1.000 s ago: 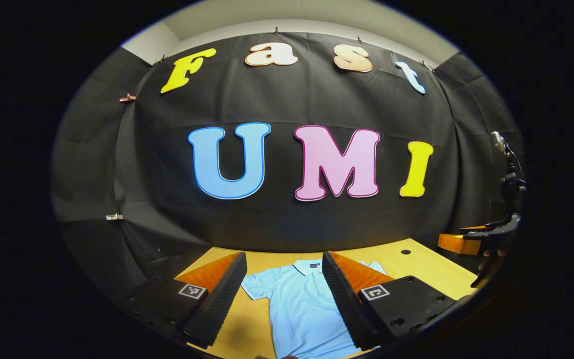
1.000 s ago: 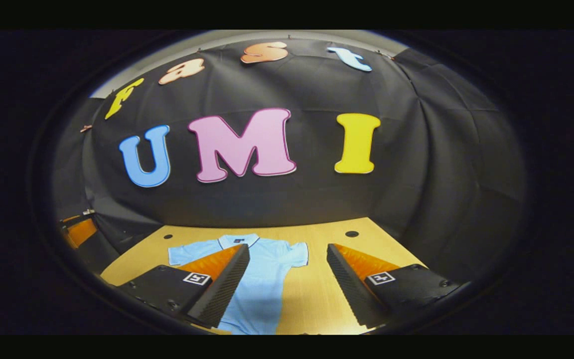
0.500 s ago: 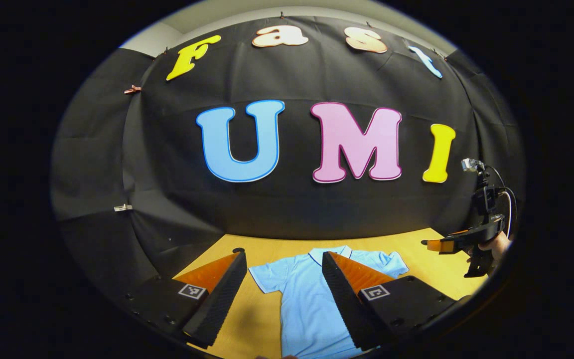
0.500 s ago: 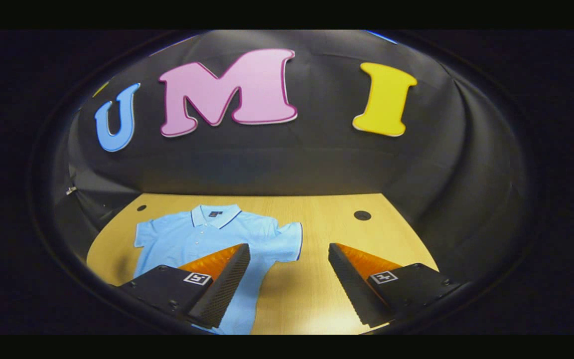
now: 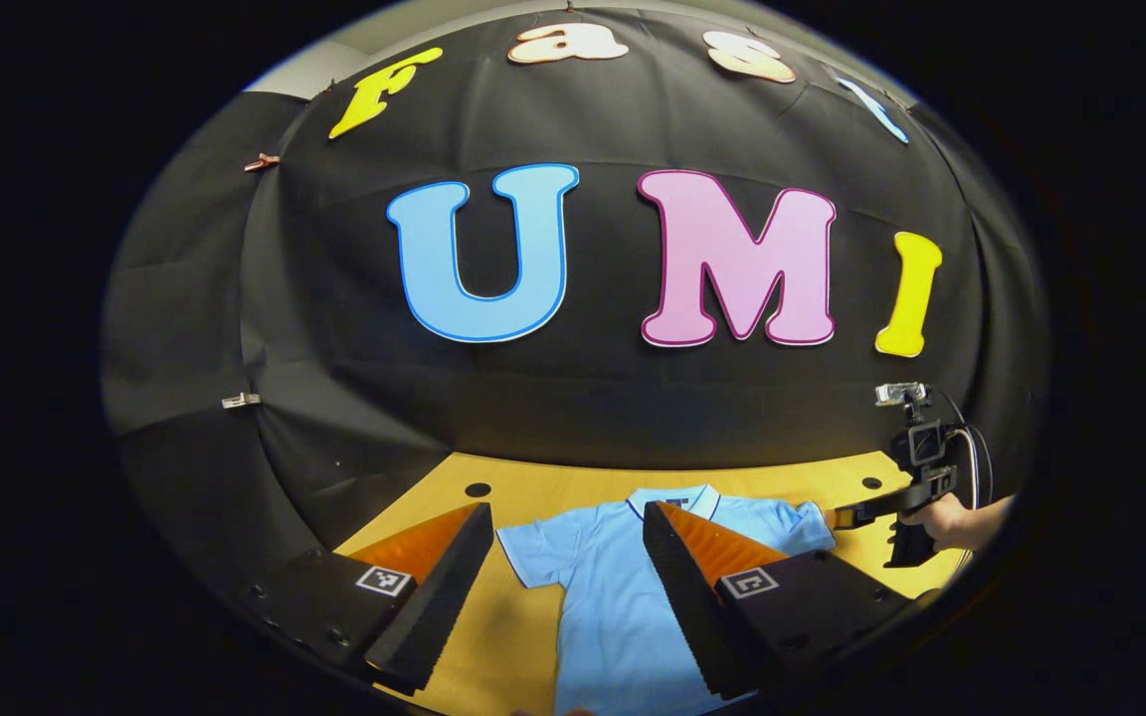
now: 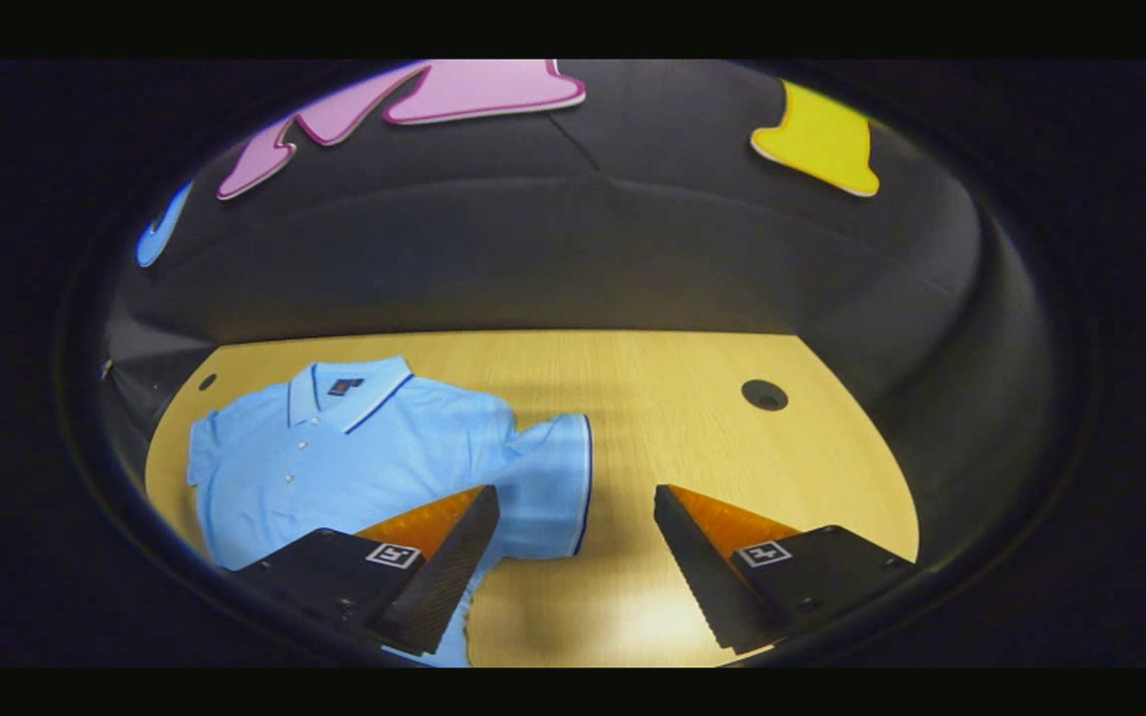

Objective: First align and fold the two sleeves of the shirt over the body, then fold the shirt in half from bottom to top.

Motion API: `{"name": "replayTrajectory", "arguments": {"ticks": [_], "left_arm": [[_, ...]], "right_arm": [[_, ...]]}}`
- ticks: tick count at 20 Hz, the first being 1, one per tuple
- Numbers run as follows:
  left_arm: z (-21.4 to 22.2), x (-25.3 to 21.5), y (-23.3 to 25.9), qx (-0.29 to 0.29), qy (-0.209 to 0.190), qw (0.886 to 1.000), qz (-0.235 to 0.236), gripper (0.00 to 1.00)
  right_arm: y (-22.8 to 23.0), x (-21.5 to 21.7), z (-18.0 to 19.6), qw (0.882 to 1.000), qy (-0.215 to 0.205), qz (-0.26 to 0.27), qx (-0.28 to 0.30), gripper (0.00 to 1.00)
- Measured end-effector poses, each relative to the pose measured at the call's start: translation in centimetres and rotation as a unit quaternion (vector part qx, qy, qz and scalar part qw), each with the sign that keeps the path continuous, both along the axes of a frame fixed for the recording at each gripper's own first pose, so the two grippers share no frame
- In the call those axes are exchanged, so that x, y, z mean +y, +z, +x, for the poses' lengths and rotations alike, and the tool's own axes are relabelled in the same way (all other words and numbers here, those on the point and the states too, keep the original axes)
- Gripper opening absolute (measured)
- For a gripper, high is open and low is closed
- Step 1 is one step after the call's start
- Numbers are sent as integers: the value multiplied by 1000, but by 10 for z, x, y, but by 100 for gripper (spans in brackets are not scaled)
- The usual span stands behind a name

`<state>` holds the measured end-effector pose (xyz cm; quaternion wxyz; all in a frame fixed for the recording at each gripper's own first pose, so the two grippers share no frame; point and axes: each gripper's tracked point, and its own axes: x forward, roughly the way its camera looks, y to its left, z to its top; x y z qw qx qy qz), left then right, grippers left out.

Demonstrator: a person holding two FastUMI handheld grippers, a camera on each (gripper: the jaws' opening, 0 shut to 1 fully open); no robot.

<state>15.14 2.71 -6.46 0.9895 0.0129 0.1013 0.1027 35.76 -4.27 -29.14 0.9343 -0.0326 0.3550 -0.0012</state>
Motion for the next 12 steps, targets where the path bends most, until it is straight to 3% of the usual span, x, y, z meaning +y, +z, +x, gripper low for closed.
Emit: {"name": "replayTrajectory", "arguments": {"ticks": [3,5,6,7,11,12], "left_arm": [[7,1,-7,11,3,1000,1,97],[11,1,-9,15,2,1000,3,97],[13,0,-10,16,2,1000,4,97],[17,-1,-9,16,1,1000,5,97],[27,-6,-14,19,-1,1000,6,97],[28,-8,-15,20,-2,1000,6,96]], "right_arm": [[-23,-6,4,999,-15,7,30,98],[-37,-6,5,999,-18,4,40,92],[-42,-6,5,999,-18,2,45,69],[-45,-3,2,998,-15,9,53,64],[-45,1,7,999,-7,13,42,59],[-44,5,8,999,2,11,37,47]]}}
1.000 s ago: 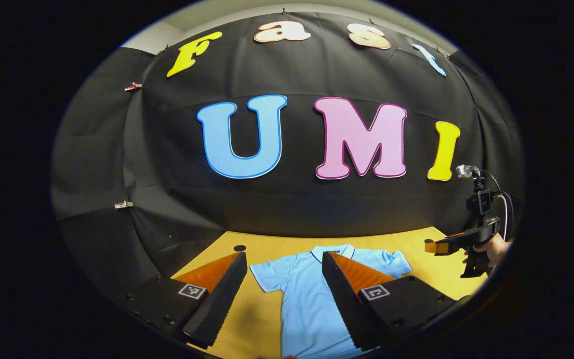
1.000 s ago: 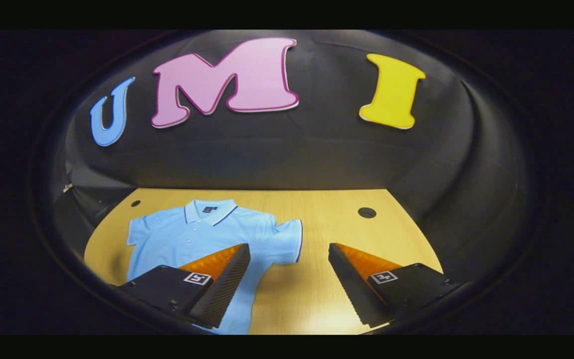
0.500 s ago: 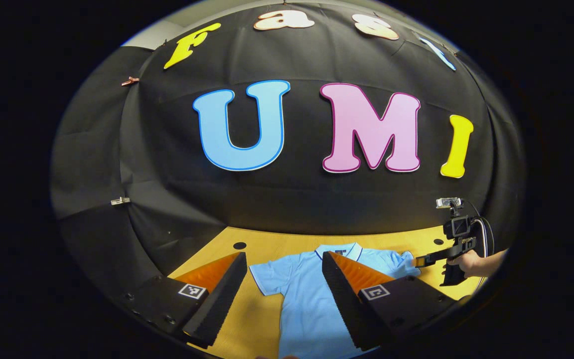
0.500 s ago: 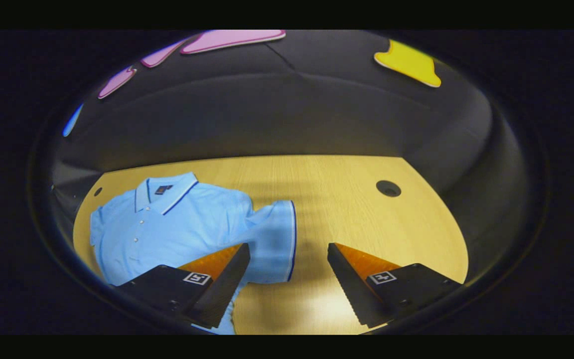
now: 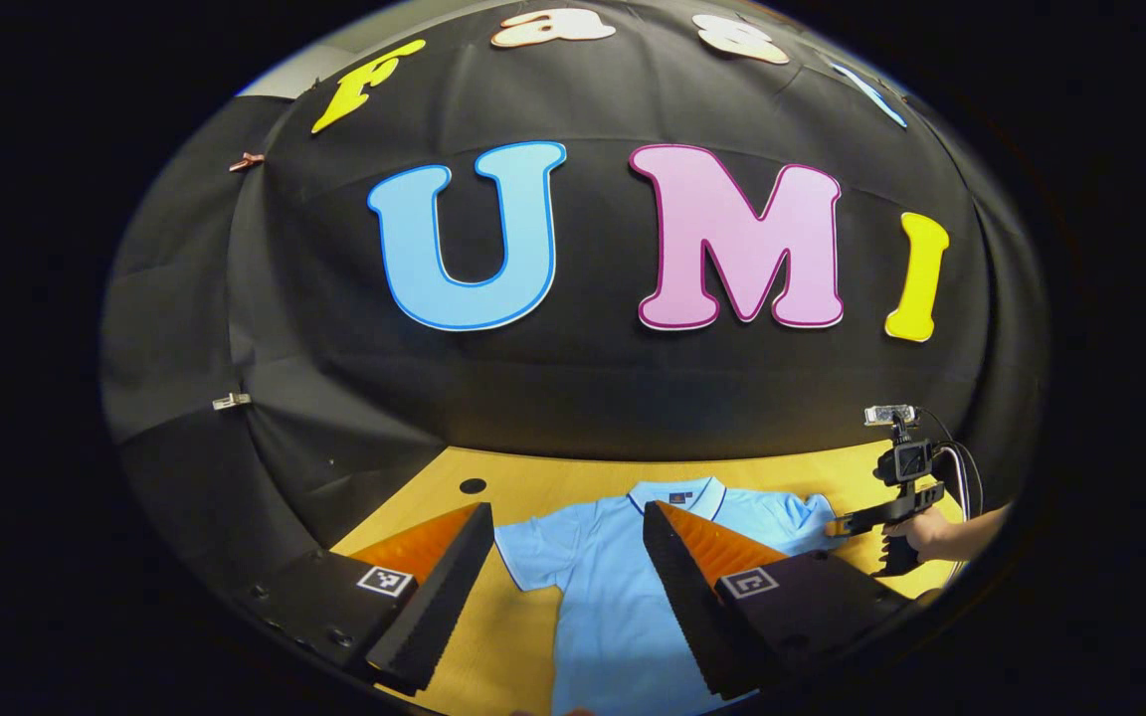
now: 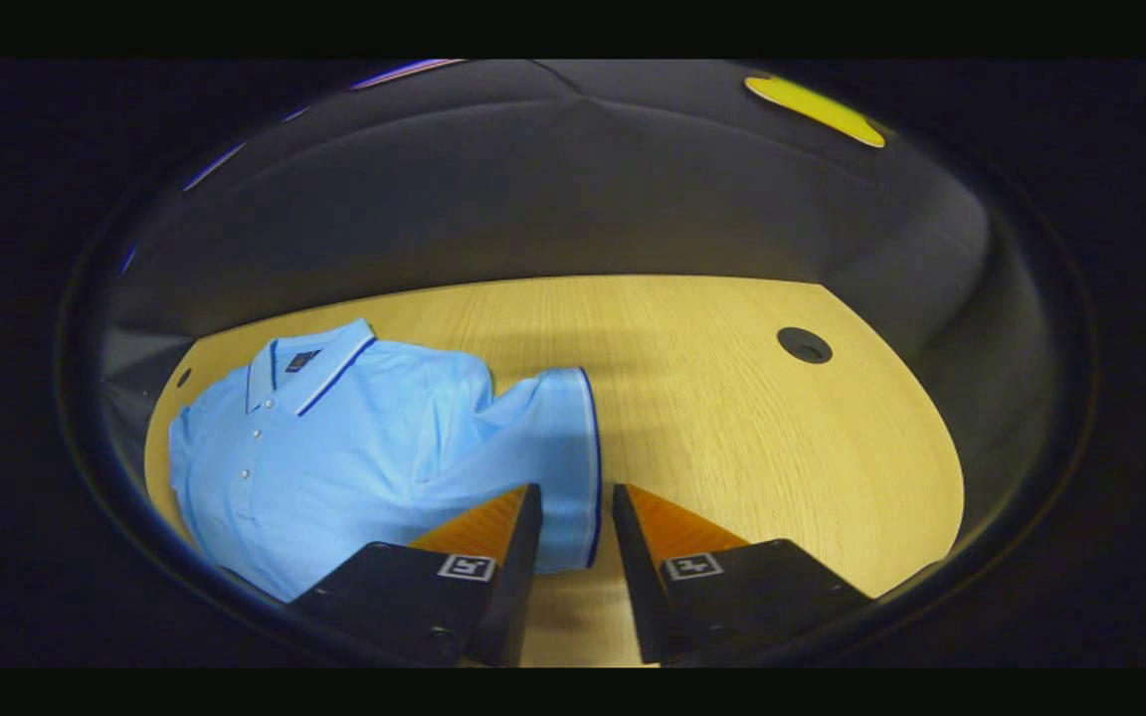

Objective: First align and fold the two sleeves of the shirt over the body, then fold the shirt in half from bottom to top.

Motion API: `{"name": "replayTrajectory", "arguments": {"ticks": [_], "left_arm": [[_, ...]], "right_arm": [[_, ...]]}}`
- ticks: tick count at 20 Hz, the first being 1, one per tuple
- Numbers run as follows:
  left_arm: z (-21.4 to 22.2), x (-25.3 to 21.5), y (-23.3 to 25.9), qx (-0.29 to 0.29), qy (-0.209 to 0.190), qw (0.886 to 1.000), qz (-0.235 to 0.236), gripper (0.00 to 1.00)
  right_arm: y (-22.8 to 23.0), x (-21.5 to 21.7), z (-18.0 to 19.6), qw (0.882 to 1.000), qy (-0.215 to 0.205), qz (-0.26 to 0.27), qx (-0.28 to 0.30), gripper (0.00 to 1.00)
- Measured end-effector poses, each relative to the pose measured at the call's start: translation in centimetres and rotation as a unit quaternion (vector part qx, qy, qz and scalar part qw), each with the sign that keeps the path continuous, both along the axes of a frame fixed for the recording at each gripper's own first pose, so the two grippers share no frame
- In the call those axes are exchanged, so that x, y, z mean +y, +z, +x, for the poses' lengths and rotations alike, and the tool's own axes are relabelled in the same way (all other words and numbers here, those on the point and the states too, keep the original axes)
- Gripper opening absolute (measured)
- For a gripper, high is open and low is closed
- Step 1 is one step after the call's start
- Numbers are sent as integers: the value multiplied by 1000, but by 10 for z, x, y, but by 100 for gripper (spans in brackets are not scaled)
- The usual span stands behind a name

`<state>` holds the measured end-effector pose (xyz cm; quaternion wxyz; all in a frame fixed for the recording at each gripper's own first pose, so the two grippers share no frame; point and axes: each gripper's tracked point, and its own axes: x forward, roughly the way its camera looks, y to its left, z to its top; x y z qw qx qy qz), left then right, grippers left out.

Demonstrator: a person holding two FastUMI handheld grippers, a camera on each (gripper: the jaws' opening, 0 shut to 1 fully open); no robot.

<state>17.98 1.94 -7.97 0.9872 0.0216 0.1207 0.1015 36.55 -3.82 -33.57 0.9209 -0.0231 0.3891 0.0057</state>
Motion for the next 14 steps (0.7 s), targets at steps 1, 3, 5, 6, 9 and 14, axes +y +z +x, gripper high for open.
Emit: {"name": "replayTrajectory", "arguments": {"ticks": [1,3,5,6,9,14], "left_arm": [[1,-1,-1,0,0,1000,0,96],[2,-2,-1,-1,-2,1000,1,96],[2,-3,-2,1,-2,1000,1,96],[0,-2,-2,1,0,1000,1,96],[-3,4,-2,-1,7,1000,1,96],[-9,10,-2,-2,16,1000,1,96]], "right_arm": [[-1,2,0,1000,7,-9,-3,34],[3,6,1,1000,12,-16,-16,26],[1,7,2,999,20,-23,-17,0],[3,8,1,1000,20,-17,-14,6],[6,5,2,1000,12,-3,-14,5],[30,15,4,998,41,-34,-46,5]]}}
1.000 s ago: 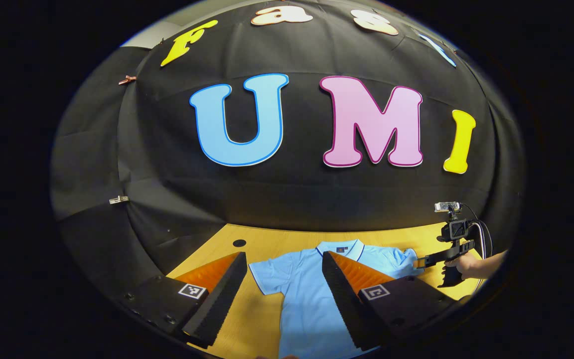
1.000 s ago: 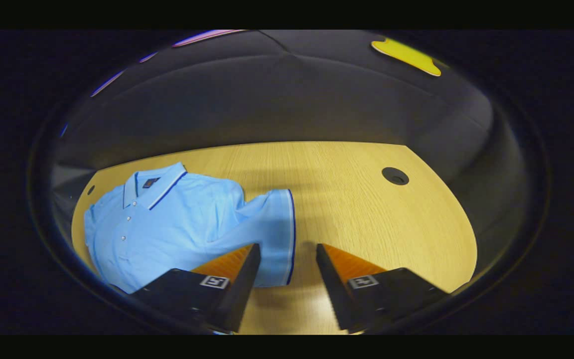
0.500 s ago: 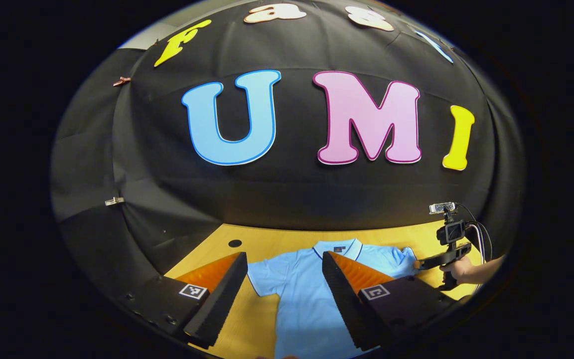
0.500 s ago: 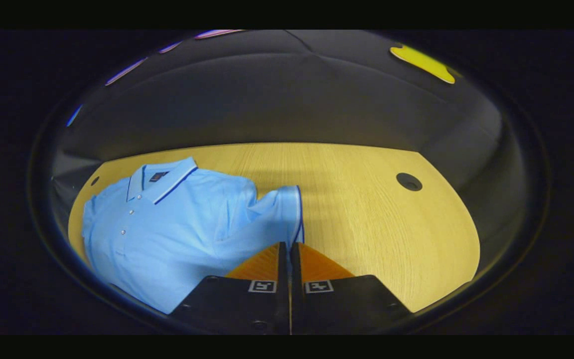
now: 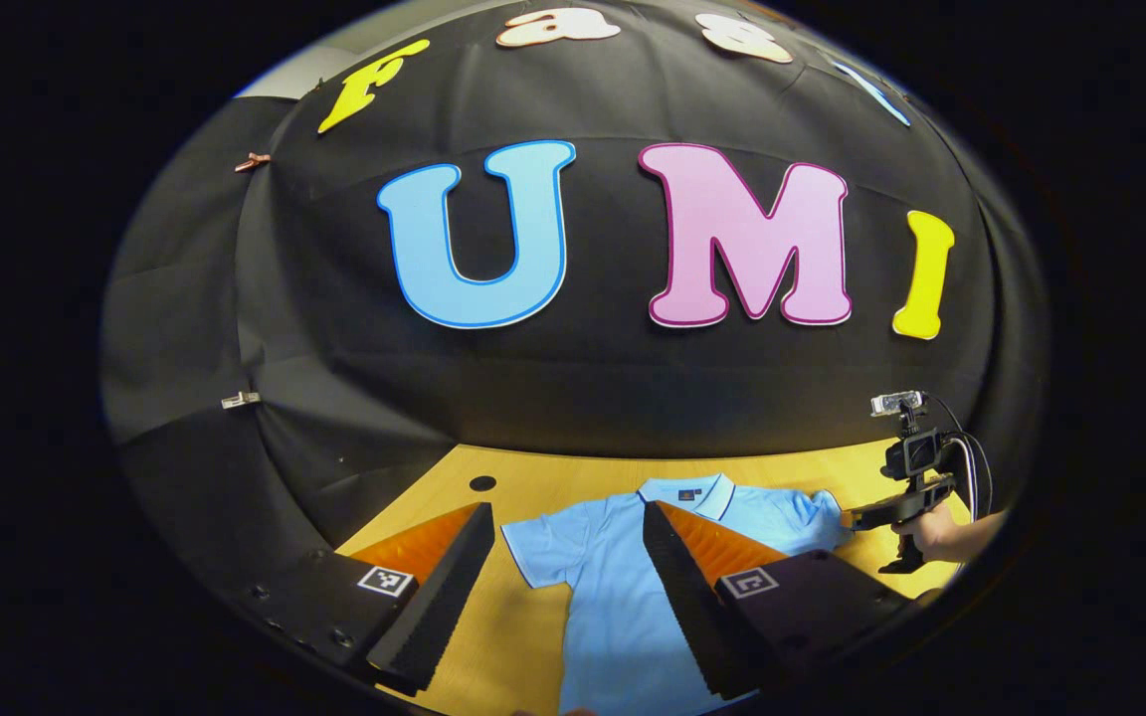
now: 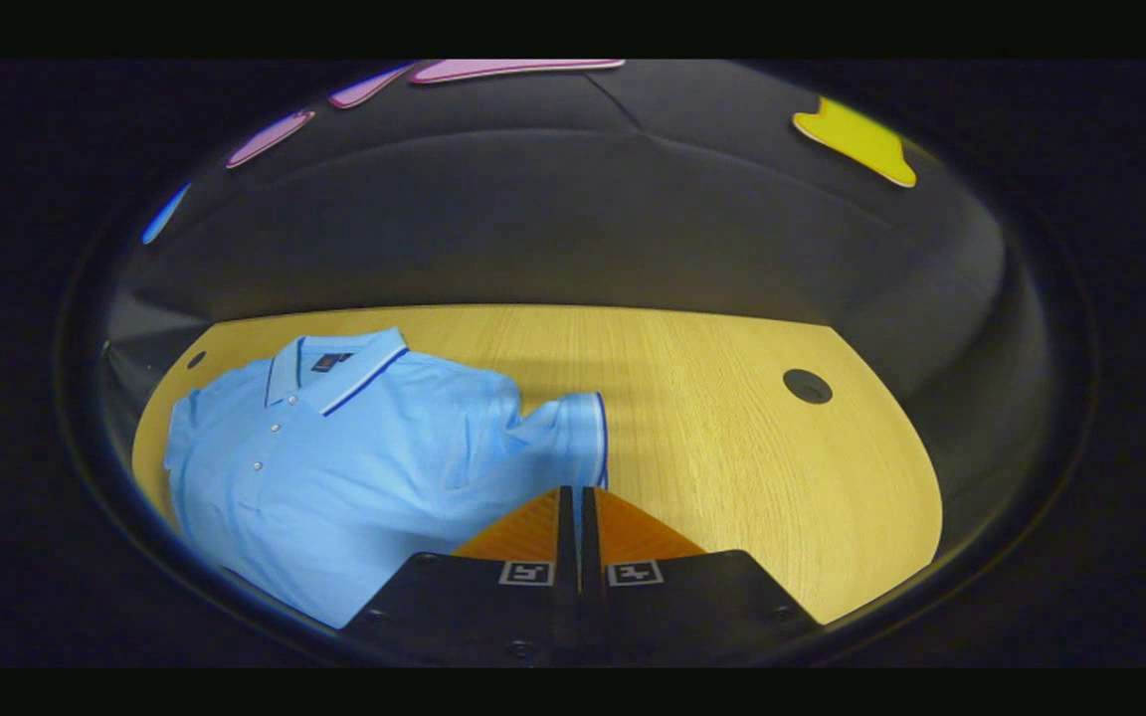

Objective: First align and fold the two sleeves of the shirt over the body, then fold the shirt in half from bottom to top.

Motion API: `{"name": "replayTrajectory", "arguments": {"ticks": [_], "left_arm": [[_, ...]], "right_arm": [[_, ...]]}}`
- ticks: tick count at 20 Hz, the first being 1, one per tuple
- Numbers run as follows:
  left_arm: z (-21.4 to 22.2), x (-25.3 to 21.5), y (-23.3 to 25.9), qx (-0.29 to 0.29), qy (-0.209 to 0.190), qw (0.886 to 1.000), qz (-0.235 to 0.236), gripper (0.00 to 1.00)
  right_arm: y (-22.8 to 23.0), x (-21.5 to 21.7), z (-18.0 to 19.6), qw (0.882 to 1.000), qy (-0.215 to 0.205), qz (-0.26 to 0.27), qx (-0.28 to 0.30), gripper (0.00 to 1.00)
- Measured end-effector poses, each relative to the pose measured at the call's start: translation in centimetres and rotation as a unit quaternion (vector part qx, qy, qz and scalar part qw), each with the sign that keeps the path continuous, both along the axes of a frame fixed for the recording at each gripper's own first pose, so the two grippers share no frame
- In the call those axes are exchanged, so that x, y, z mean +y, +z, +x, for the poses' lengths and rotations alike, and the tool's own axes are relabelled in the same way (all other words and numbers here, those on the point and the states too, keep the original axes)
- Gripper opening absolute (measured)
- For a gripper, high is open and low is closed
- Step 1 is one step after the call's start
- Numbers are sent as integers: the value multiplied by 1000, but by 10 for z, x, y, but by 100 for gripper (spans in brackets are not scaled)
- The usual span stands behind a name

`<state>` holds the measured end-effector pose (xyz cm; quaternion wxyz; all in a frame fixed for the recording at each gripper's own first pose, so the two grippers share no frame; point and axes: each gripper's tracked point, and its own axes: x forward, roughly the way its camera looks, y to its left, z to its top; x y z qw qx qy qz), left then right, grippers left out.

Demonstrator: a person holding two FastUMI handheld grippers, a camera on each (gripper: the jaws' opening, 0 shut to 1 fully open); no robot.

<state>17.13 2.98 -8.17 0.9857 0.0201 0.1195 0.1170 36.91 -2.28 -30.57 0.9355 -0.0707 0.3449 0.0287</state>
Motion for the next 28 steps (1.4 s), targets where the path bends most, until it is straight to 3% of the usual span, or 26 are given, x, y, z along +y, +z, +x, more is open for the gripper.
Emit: {"name": "replayTrajectory", "arguments": {"ticks": [2,3,4,8,9,12,14,17,18,19,22,24,25,26,28], "left_arm": [[-3,2,-1,1,3,1000,-4,96],[-6,2,-2,1,4,1000,-5,96],[-9,3,-2,1,5,1000,-7,96],[-13,6,-4,3,3,1000,-6,96],[-14,7,-3,1,2,1000,-8,96],[-13,11,-3,0,3,1000,-9,96],[-12,12,-2,-2,4,1000,-11,96],[-10,12,-8,3,4,1000,-13,96],[-9,13,-9,5,4,1000,-13,96],[-9,13,-9,5,5,1000,-14,96],[-9,15,-10,7,6,1000,-13,96],[-13,19,-10,9,9,1000,-11,96],[-14,20,-13,10,11,1000,-11,96],[-16,22,-13,12,13,1000,-12,96],[-19,27,-14,13,16,1000,-14,96]], "right_arm": [[7,13,0,1000,19,-12,-7,0],[10,18,0,999,27,-22,-13,5],[11,21,2,999,27,-22,-15,0],[3,-3,8,999,-32,-8,-4,5],[-1,-12,10,999,-45,-6,2,0],[-14,-17,6,996,-71,40,33,58],[-23,-26,9,995,-84,37,41,78],[-30,-21,9,996,-72,27,42,77],[-28,-14,10,997,-64,34,40,67],[-29,-6,9,997,-56,35,41,70],[-28,5,10,998,-46,28,31,6],[-29,23,14,997,-44,58,34,0],[-28,22,14,997,-43,59,32,10],[-26,21,14,997,-41,60,31,5],[-18,26,13,998,-31,50,22,5]]}}
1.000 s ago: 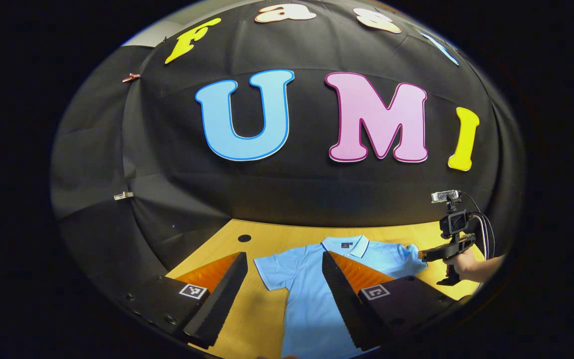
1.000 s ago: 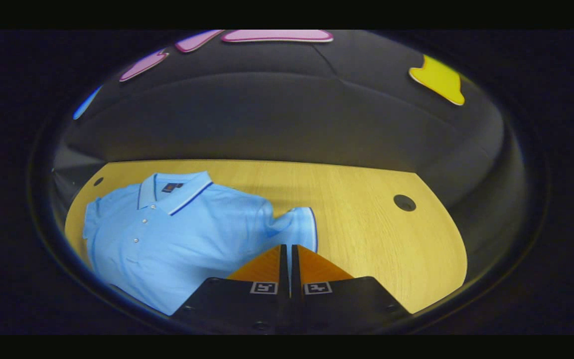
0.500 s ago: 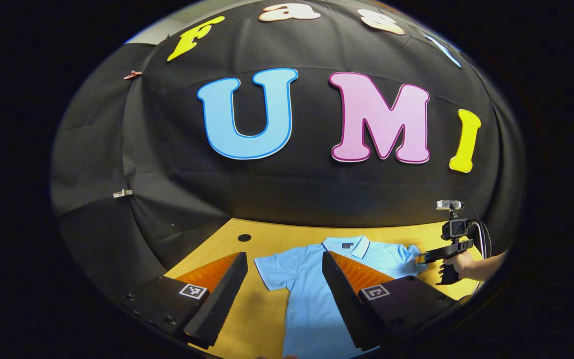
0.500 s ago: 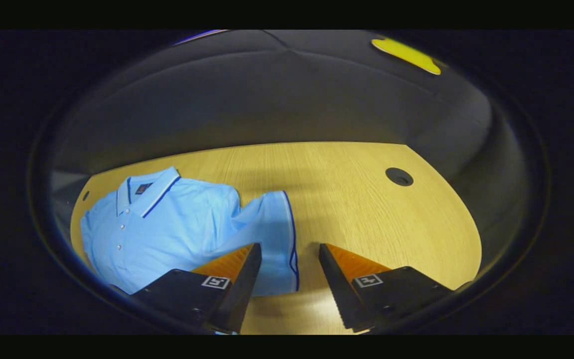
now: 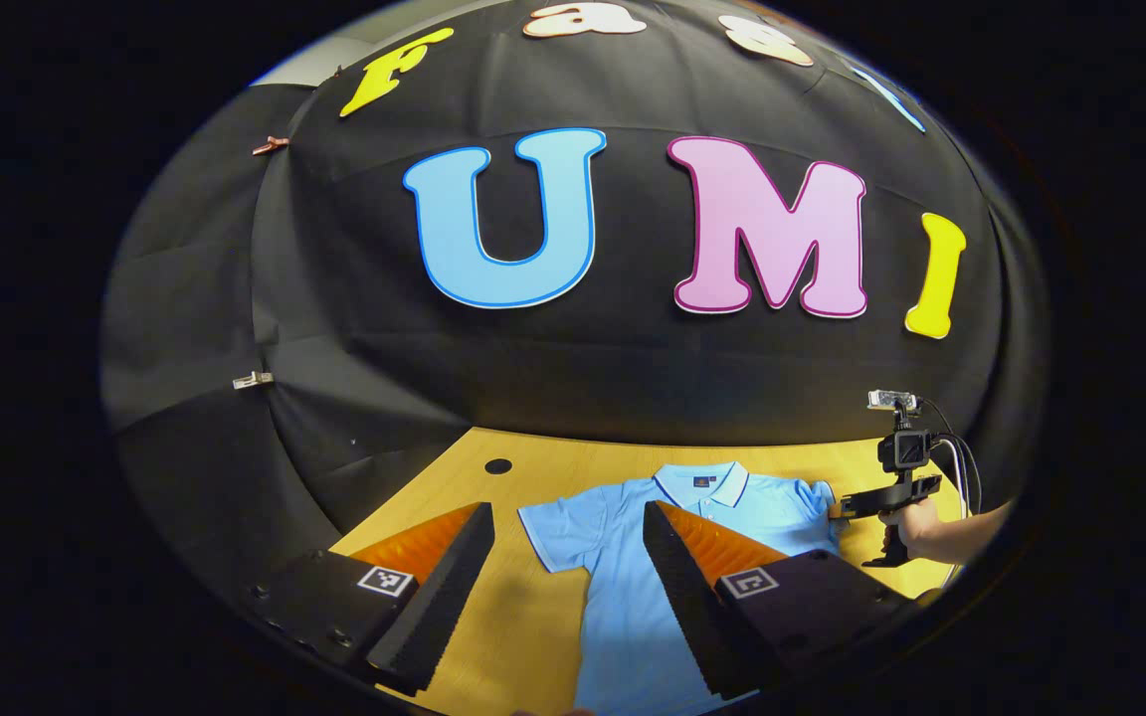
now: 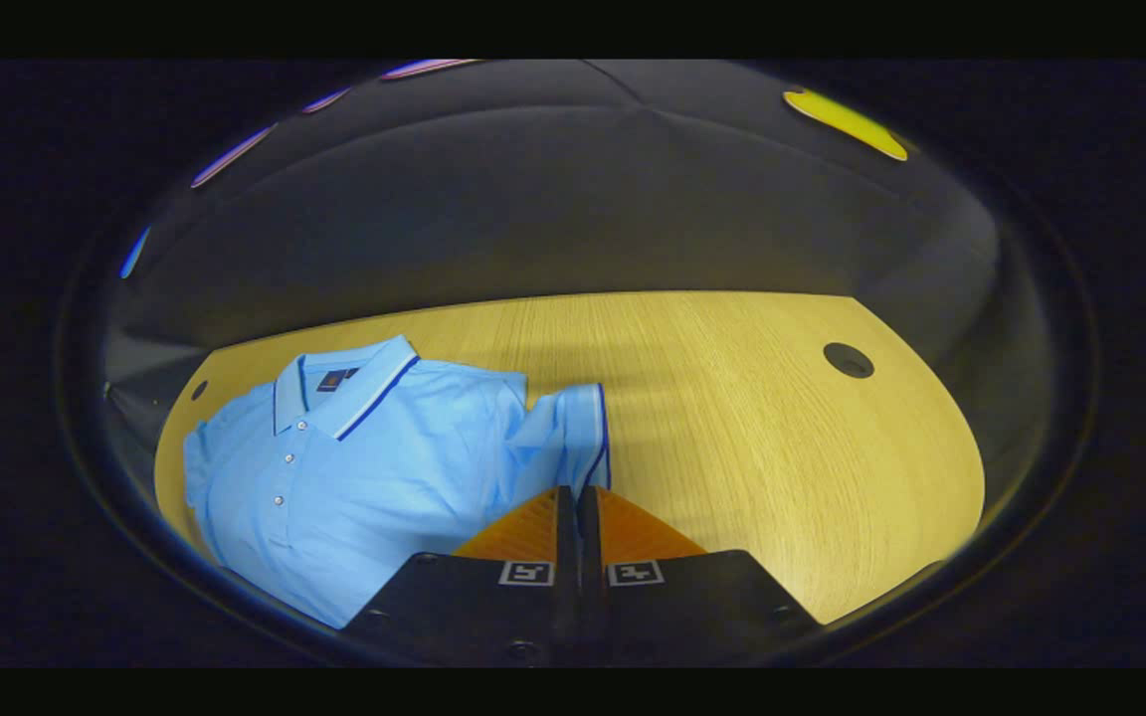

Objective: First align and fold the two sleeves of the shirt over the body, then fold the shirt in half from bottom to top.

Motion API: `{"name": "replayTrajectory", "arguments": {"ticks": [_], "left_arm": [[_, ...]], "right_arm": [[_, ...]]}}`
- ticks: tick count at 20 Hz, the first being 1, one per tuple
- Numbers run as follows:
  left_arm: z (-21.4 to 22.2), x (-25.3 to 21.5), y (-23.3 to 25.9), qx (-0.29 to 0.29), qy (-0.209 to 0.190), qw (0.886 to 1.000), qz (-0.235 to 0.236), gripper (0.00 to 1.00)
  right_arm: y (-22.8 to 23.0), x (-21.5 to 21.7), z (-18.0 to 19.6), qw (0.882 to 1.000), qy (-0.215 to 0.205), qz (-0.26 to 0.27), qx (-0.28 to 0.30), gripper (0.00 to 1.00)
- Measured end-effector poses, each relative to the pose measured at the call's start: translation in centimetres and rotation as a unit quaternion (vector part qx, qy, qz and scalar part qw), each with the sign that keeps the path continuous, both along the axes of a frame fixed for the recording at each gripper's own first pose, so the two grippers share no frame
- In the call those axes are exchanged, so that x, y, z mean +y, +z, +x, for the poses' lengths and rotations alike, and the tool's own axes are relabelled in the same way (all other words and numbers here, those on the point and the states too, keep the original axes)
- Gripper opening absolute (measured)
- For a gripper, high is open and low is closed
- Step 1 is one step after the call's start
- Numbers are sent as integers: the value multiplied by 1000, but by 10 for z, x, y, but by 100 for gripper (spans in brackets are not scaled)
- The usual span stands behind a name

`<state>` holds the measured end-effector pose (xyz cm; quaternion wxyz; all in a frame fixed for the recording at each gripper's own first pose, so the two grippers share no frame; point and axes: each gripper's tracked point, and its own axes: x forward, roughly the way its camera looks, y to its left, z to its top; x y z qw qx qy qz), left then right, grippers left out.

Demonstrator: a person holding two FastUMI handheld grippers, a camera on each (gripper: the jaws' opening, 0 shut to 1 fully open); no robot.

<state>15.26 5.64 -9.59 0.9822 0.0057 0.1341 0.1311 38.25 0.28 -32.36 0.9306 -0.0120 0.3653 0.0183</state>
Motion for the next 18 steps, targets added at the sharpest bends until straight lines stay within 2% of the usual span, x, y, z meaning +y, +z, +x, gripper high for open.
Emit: {"name": "replayTrajectory", "arguments": {"ticks": [3,4,5,6,8,9,10,11,12,14,15,18], "left_arm": [[-5,6,-4,2,7,1000,-5,96],[-6,7,-5,3,9,1000,-8,96],[-7,8,-7,4,10,1000,-12,96],[-10,10,-6,3,12,1000,-16,96],[-14,11,-6,1,13,1000,-21,96],[-15,12,-6,-1,14,1000,-22,96],[-17,13,-6,-2,15,1000,-23,96],[-20,15,-5,-4,15,1000,-25,96],[-24,17,-5,-5,17,999,-27,96],[-31,22,-7,-6,19,999,-34,96],[-34,26,-9,-5,22,999,-37,96],[-41,39,-15,-5,24,999,-48,96]], "right_arm": [[17,23,0,999,30,-16,-26,5],[23,34,-1,998,43,-21,-35,0],[29,46,-4,997,59,-28,-43,5],[34,59,-6,995,79,-39,-50,5],[41,87,-11,988,123,-70,-65,5],[44,103,-17,983,145,-85,-71,0],[46,118,-24,978,167,-96,-76,0],[46,134,-33,974,186,-105,-75,5],[42,151,-42,969,207,-109,-74,0],[35,186,-63,962,244,-101,-66,6],[28,200,-72,962,248,-92,-64,11],[36,221,-106,969,239,-45,-52,71]]}}
